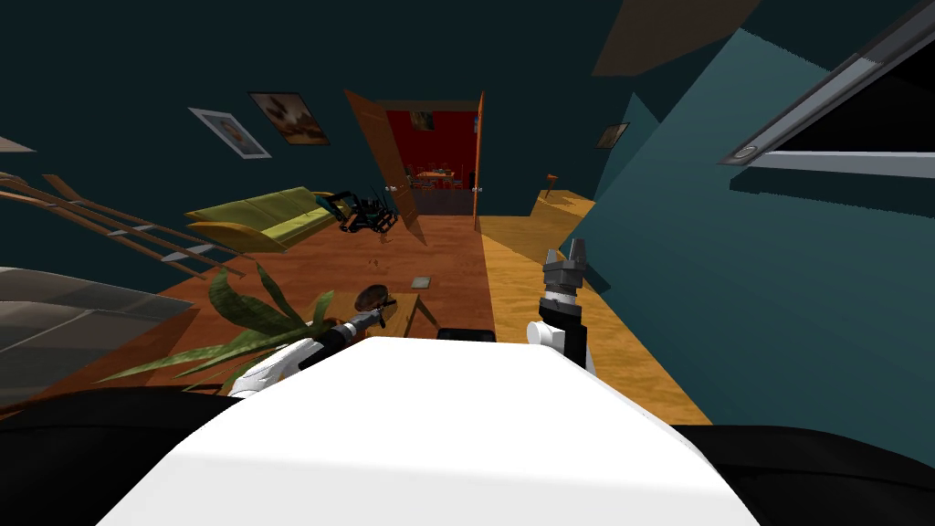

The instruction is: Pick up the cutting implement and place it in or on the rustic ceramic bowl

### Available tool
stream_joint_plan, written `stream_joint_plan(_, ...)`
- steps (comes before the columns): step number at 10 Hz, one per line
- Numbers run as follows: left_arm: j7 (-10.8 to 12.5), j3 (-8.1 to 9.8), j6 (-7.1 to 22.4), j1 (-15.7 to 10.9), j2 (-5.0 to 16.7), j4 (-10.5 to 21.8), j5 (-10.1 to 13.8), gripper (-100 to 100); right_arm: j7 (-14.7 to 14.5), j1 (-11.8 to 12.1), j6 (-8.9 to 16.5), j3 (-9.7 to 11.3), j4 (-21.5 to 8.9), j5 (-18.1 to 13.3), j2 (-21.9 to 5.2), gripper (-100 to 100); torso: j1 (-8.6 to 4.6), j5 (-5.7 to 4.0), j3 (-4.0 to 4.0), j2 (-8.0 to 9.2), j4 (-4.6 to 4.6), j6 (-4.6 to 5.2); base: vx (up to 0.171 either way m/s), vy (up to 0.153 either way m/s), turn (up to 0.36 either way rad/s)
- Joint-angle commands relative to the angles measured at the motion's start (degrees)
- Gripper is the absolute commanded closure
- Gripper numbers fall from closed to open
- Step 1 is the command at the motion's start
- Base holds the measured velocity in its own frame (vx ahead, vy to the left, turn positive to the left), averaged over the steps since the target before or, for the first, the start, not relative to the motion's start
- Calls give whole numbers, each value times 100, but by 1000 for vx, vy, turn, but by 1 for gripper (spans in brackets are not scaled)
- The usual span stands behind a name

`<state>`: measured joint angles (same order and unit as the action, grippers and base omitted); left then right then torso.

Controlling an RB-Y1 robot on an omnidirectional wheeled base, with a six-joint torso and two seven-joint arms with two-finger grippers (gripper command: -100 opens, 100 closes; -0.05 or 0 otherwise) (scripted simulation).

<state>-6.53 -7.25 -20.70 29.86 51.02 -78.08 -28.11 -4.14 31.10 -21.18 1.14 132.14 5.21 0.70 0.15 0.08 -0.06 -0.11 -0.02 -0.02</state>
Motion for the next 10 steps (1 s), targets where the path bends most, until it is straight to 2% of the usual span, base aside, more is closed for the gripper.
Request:
stream_joint_plan(1,143,22,-79,74,165,-40,54,100,0,0,0,0,0,0,0,0,0,0,0,0,0,0,29,16,-10)
stream_joint_plan(4,276,94,-185,202,464,-38,173,100,0,0,0,0,0,0,0,0,5,-1,-5,-10,-1,3,46,23,-5)
stream_joint_plan(5,298,140,-238,253,641,-2,242,100,0,0,0,0,0,0,0,0,6,-1,-5,-9,0,5,65,33,2)
stream_joint_plan(10,282,289,-384,375,1182,160,448,100,0,1,0,0,0,0,0,0,2,-7,-6,-14,2,8,68,32,14)
